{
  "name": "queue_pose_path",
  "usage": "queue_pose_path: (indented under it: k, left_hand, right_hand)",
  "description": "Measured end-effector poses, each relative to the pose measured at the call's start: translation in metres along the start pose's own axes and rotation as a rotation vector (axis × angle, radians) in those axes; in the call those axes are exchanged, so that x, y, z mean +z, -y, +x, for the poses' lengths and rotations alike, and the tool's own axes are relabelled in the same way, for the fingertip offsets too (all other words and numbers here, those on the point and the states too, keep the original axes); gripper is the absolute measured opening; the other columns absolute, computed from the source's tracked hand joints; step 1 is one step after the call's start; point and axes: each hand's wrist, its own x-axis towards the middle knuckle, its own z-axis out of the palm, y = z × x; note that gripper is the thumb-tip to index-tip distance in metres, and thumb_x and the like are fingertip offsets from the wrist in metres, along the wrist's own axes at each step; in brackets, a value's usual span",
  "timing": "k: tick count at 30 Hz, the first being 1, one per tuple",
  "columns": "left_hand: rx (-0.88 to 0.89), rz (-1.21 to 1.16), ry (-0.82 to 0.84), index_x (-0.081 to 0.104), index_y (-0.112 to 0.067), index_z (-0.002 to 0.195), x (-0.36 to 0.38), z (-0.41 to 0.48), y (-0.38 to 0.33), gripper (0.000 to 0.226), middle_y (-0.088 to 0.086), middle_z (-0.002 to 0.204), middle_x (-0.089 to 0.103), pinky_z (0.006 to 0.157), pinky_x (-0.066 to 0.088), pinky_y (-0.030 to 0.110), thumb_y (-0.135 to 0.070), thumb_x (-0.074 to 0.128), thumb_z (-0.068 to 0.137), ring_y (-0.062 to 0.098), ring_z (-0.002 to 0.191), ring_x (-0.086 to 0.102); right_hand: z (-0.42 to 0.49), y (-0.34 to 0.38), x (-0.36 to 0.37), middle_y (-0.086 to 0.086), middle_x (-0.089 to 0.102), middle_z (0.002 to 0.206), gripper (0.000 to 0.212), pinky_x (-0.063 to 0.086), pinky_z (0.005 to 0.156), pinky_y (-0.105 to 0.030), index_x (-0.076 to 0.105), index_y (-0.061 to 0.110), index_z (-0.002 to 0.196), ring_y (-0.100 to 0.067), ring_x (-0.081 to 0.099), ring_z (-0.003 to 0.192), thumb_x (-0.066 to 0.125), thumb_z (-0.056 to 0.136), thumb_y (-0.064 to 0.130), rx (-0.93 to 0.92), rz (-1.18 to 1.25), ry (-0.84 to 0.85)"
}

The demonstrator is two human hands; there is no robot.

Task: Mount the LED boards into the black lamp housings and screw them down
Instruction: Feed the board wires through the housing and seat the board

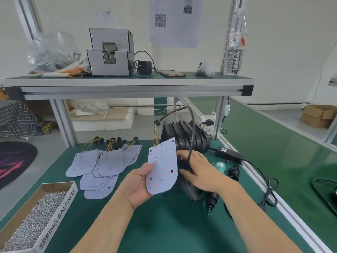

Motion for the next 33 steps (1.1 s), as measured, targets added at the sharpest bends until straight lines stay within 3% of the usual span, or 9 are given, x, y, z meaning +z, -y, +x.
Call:
queue_pose_path:
  k: [4, 7, 12, 16, 19, 23, 26, 30, 33]
  left_hand:
    - [0.027, 0.025, 0.043, 0.052, -0.006, 0.14, 0.005, -0.001, -0.001, 0.053, 0.016, 0.131, 0.065, 0.074, 0.061, 0.05, -0.016, 0.054, 0.087, 0.035, 0.105, 0.071]
    - [0.075, -0.021, 0.064, 0.055, -0.007, 0.138, 0.008, -0.003, -0.005, 0.049, 0.015, 0.135, 0.063, 0.076, 0.06, 0.048, -0.014, 0.053, 0.089, 0.032, 0.11, 0.069]
    - [0.154, 0.114, 0.105, 0.06, -0.01, 0.135, -0.002, -0.012, -0.004, 0.041, 0.012, 0.138, 0.061, 0.087, 0.057, 0.045, -0.016, 0.053, 0.095, 0.029, 0.119, 0.064]
    - [0.161, 0.183, 0.159, 0.058, -0.013, 0.137, -0.009, -0.02, 0.011, 0.041, 0.014, 0.145, 0.054, 0.098, 0.051, 0.046, -0.018, 0.059, 0.096, 0.031, 0.131, 0.055]
    - [0.199, 0.228, 0.102, 0.061, -0.013, 0.134, -0.005, -0.02, 0.021, 0.04, 0.014, 0.142, 0.057, 0.096, 0.053, 0.042, -0.019, 0.061, 0.095, 0.03, 0.127, 0.058]
    - [0.229, 0.174, 0.058, 0.062, -0.008, 0.131, -0.011, -0.024, 0.014, 0.04, 0.017, 0.135, 0.062, 0.089, 0.056, 0.043, -0.016, 0.057, 0.093, 0.029, 0.115, 0.065]
    - [0.191, 0.139, 0.05, 0.065, -0.008, 0.129, -0.018, -0.031, 0.004, 0.038, 0.015, 0.128, 0.066, 0.083, 0.058, 0.043, -0.015, 0.055, 0.093, 0.03, 0.107, 0.069]
    - [0.141, 0.133, 0.021, 0.069, -0.005, 0.122, -0.02, -0.034, -0.005, 0.038, 0.015, 0.119, 0.071, 0.072, 0.061, 0.039, -0.015, 0.058, 0.088, 0.029, 0.093, 0.073]
    - [0.143, 0.125, -0.007, 0.069, -0.003, 0.122, -0.021, -0.037, -0.008, 0.04, 0.016, 0.113, 0.071, 0.073, 0.06, 0.037, -0.015, 0.061, 0.084, 0.029, 0.086, 0.072]
  right_hand:
    - [0.006, 0.0, -0.006, -0.003, 0.045, 0.111, 0.063, 0.04, 0.09, -0.034, 0.04, 0.036, 0.149, -0.022, 0.049, 0.101, 0.065, 0.092, 0.03, -0.014, -0.085, 0.015]
    - [0.011, 0.001, -0.01, -0.005, 0.058, 0.103, 0.036, 0.046, 0.088, -0.04, 0.066, 0.018, 0.114, -0.025, 0.055, 0.099, 0.067, 0.091, 0.045, -0.039, -0.224, -0.041]
    - [0.014, 0.012, -0.005, 0.01, 0.05, 0.075, 0.03, 0.033, 0.064, -0.032, 0.043, 0.026, 0.083, -0.024, 0.055, 0.077, 0.064, 0.095, 0.046, 0.142, -0.061, -0.193]
    - [0.022, 0.03, 0.007, -0.009, 0.069, 0.098, 0.028, 0.047, 0.078, -0.036, 0.06, 0.012, 0.104, -0.034, 0.063, 0.096, 0.065, 0.094, 0.038, 0.293, 0.121, -0.339]
    - [0.025, 0.047, 0.021, -0.006, 0.07, 0.098, 0.022, 0.053, 0.082, -0.041, 0.051, 0.02, 0.1, -0.031, 0.064, 0.091, 0.069, 0.088, 0.024, 0.35, 0.289, -0.375]
    - [0.028, 0.053, 0.022, 0.0, 0.072, 0.106, 0.047, 0.053, 0.092, -0.038, 0.053, 0.02, 0.121, -0.019, 0.066, 0.099, 0.074, 0.08, 0.008, 0.282, 1.035, -0.112]
    - [0.021, 0.048, 0.01, 0.002, 0.069, 0.124, 0.057, 0.05, 0.096, -0.034, 0.051, 0.024, 0.139, -0.017, 0.066, 0.108, 0.067, 0.086, 0.013, 0.219, 1.422, 0.154]
    - [0.022, 0.047, 0.009, 0.003, 0.063, 0.138, 0.051, 0.048, 0.099, -0.026, 0.053, 0.025, 0.139, -0.012, 0.06, 0.124, 0.069, 0.092, 0.038, 0.3, 1.199, 0.208]
    - [0.02, 0.048, 0.01, 0.01, 0.058, 0.144, 0.073, 0.039, 0.114, -0.028, 0.05, 0.024, 0.144, -0.005, 0.053, 0.132, 0.074, 0.082, 0.055, 0.378, 1.029, 0.216]
